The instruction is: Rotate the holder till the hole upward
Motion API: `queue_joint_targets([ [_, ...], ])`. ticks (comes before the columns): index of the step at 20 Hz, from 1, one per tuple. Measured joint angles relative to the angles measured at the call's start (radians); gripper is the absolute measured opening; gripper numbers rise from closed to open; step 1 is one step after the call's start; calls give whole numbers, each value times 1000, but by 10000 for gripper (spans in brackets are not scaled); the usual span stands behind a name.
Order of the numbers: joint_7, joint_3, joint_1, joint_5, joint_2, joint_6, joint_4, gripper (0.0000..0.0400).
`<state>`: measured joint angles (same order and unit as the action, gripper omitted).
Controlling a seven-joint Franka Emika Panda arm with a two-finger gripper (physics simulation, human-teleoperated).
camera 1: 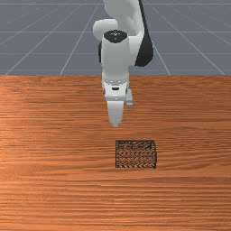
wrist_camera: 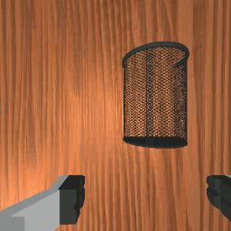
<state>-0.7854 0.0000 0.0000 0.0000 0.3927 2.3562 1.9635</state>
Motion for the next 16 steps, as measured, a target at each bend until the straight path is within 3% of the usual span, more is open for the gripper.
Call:
queue_joint_targets([
  [1,0,0,0,0,0,0,0,243],
  [2,0,0,0,0,0,0,0,148],
  [3,0,0,0,0,0,0,0,90],
  [5,0,0,0,0,0,0,0,33],
  [6,-12,6,-6,14,1,-1,-1,177],
  [7,4,-1,2,-4,1,0,-1,265],
  [8,5,-1,2,-4,1,0,-1,318],
  [11,28,0,9,0,1,0,-1,382],
  [16,151,3,58,-3,5,-3,-8,399],
])
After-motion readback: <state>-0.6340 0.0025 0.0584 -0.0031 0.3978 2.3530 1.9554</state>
